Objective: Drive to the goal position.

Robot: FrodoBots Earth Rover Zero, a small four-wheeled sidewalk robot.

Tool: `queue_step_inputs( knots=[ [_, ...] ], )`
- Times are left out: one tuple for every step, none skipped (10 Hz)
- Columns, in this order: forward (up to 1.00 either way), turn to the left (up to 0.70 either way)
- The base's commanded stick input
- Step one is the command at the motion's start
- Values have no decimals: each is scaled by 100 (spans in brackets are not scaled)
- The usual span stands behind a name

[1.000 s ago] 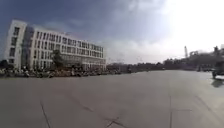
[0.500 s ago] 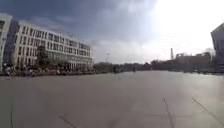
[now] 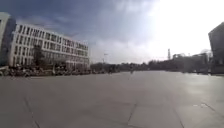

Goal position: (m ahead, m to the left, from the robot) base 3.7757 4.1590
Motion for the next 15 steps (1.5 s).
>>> queue_step_inputs(
  knots=[
    [70, 20],
    [70, 28],
    [70, 35],
    [70, 35],
    [70, 35],
    [70, 35],
    [70, 35],
    [70, 35],
    [70, 31],
    [70, 25],
    [70, 20],
    [70, 14],
    [70, 8],
    [70, 2],
    [70, 0]
  ],
)
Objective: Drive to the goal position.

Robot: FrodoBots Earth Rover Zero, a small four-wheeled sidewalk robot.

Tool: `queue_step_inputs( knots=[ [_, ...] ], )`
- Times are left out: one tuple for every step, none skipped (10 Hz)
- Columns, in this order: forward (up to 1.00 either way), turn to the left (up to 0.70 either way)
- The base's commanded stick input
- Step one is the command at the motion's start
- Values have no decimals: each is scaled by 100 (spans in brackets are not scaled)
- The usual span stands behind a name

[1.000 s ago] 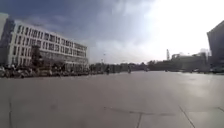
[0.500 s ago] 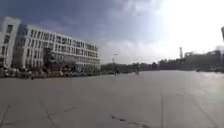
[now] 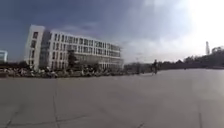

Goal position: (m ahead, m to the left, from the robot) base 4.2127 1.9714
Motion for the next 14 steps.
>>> queue_step_inputs(
  knots=[
    [70, 0],
    [70, 0],
    [70, 0],
    [70, 0],
    [70, 0],
    [70, 0],
    [70, 0],
    [70, 0],
    [70, 0],
    [70, 0],
    [70, 0],
    [70, -3],
    [70, -6],
    [70, -2]
  ],
)
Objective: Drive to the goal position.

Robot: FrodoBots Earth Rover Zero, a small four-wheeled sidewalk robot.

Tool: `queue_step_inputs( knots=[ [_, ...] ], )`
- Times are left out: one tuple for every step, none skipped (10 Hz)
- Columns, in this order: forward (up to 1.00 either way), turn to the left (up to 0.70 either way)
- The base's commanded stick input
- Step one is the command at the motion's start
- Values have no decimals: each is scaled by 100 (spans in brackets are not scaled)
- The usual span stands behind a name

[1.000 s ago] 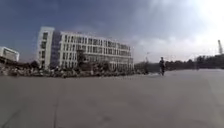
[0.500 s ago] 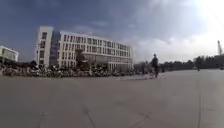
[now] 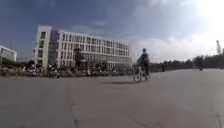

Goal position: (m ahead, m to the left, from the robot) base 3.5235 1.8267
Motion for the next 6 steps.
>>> queue_step_inputs(
  knots=[
    [70, 0],
    [70, 0],
    [70, 0],
    [70, 0],
    [70, 0],
    [70, 0]
  ],
)
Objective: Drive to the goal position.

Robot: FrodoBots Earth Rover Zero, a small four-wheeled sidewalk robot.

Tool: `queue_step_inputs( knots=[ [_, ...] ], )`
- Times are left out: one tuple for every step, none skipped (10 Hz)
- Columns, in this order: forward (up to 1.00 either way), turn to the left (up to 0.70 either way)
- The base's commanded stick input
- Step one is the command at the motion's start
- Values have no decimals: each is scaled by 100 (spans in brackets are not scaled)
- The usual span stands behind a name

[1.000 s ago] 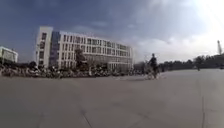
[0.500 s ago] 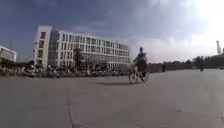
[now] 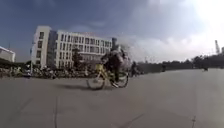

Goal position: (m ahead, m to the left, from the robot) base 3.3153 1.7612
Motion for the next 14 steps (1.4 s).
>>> queue_step_inputs(
  knots=[
    [70, 0],
    [70, 0],
    [70, 0],
    [70, 21],
    [70, 30],
    [70, 34],
    [70, 35],
    [70, 35],
    [70, 35],
    [70, 35],
    [70, 35],
    [70, 35],
    [70, 35],
    [70, 35]
  ],
)
